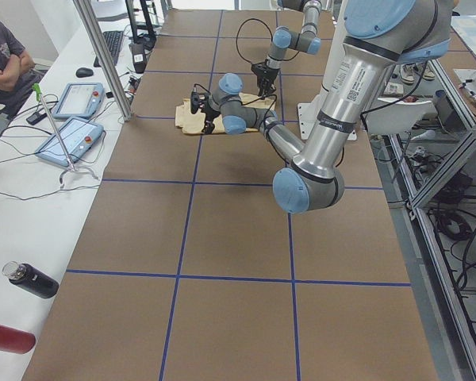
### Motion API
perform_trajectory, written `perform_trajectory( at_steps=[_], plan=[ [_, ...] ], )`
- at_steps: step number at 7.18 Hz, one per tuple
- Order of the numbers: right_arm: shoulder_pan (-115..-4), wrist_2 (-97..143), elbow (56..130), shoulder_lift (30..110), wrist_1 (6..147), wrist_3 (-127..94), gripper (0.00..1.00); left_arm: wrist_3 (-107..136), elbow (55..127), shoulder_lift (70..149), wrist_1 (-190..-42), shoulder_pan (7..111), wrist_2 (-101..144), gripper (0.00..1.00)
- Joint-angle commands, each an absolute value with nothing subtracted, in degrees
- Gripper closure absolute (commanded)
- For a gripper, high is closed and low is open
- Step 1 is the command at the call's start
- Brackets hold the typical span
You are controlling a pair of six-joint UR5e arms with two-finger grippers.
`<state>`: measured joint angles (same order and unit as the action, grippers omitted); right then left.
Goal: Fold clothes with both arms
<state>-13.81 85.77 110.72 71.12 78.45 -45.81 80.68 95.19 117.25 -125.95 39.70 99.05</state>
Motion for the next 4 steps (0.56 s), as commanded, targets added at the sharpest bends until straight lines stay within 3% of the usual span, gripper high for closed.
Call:
perform_trajectory(
  at_steps=[1,3,4],
  plan=[
    [-13.54,85.35,110.31,70.75,78.49,-45.79,0.62,80.68,95.19,117.25,-125.95,39.73,99.05,0.00],
    [-13.54,83.94,106.98,68.04,78.49,-45.70,0.50,80.68,95.10,117.25,-125.95,39.73,99.05,0.00],
    [-13.71,84.02,107.22,68.11,78.49,-45.70,0.51,80.68,95.18,117.25,-125.95,39.73,99.05,0.00]
  ],
)
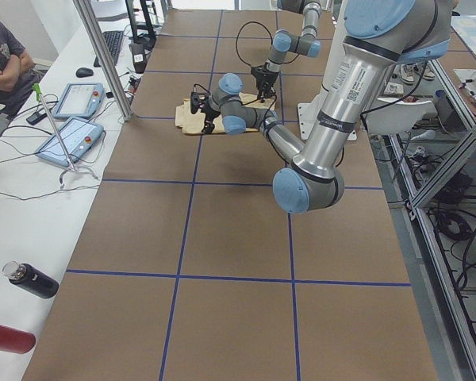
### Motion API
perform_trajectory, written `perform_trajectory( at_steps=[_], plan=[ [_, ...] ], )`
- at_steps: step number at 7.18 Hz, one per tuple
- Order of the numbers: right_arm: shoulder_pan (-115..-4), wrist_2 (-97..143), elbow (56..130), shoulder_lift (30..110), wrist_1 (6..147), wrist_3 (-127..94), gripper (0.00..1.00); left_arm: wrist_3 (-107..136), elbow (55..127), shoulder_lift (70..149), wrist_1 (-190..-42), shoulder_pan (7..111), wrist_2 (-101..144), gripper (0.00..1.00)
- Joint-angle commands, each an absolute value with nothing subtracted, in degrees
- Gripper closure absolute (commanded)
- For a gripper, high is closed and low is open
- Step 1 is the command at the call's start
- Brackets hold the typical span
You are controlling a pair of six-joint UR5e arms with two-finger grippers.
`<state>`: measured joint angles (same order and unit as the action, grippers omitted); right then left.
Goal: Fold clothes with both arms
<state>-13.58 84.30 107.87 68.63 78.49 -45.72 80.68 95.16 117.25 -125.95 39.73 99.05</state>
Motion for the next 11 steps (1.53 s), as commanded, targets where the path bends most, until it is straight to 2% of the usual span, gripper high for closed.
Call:
perform_trajectory(
  at_steps=[1,3,11],
  plan=[
    [-13.88,84.11,107.49,68.29,78.40,-45.79,0.53,80.68,95.10,117.25,-125.95,39.64,99.05,0.00],
    [-14.32,84.46,108.02,68.73,78.40,-45.79,0.57,80.95,95.18,117.42,-125.95,39.55,99.05,0.00],
    [-14.06,84.11,109.25,70.31,78.49,-45.79,0.59,80.95,95.19,117.42,-126.03,39.55,99.14,0.00]
  ],
)
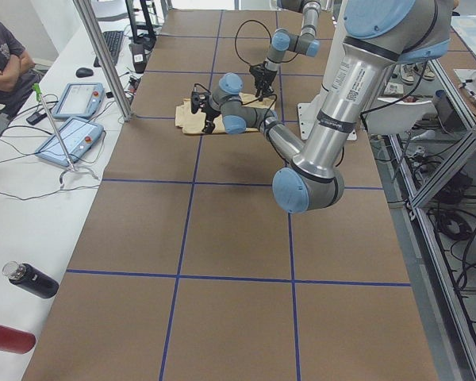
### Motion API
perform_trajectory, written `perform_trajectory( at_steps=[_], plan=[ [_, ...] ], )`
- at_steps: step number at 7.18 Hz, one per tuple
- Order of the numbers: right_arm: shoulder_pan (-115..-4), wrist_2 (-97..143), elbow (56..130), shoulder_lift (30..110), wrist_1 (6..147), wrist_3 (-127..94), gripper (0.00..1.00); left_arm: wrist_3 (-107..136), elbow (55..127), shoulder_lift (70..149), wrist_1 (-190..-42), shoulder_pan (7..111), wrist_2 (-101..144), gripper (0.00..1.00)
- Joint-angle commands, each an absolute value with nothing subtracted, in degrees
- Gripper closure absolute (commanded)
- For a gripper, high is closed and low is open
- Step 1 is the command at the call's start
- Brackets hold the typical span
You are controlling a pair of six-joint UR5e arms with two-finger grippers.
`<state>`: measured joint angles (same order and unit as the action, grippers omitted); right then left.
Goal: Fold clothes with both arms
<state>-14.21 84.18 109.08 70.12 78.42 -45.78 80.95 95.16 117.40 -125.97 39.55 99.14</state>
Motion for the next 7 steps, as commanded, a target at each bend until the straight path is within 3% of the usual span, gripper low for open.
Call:
perform_trajectory(
  at_steps=[1,7],
  plan=[
    [-13.80,84.11,109.25,70.31,78.49,-45.79,0.59,80.95,95.19,117.42,-125.95,39.55,99.14,0.00],
    [-12.04,83.41,109.16,70.31,78.57,-45.88,0.57,81.03,95.36,117.42,-125.95,39.64,99.14,0.00]
  ],
)
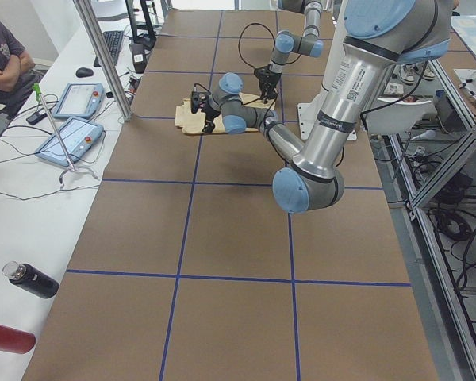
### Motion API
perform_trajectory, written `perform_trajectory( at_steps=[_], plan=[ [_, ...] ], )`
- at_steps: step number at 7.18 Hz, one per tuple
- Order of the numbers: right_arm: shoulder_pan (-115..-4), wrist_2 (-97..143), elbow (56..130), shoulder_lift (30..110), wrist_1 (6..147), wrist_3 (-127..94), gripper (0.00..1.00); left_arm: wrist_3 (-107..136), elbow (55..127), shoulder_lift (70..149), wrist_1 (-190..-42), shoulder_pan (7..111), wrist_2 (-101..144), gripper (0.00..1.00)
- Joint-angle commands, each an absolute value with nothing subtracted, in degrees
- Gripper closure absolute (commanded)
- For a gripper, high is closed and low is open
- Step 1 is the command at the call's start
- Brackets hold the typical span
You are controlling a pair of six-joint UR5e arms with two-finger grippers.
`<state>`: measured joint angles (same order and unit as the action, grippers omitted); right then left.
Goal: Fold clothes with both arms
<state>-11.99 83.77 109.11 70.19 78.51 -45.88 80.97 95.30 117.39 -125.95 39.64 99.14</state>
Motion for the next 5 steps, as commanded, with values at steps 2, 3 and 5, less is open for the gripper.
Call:
perform_trajectory(
  at_steps=[2,3,5],
  plan=[
    [-12.04,83.41,109.16,70.84,78.57,-45.88,0.58,81.04,95.36,117.42,-126.04,39.64,99.14,0.00],
    [-12.04,83.41,109.16,70.84,78.57,-45.88,0.58,81.04,95.36,117.33,-125.95,39.64,99.14,0.00],
    [-12.13,83.41,109.16,70.84,78.58,-45.88,0.70,81.04,95.36,117.42,-125.95,39.64,99.14,0.00]
  ],
)
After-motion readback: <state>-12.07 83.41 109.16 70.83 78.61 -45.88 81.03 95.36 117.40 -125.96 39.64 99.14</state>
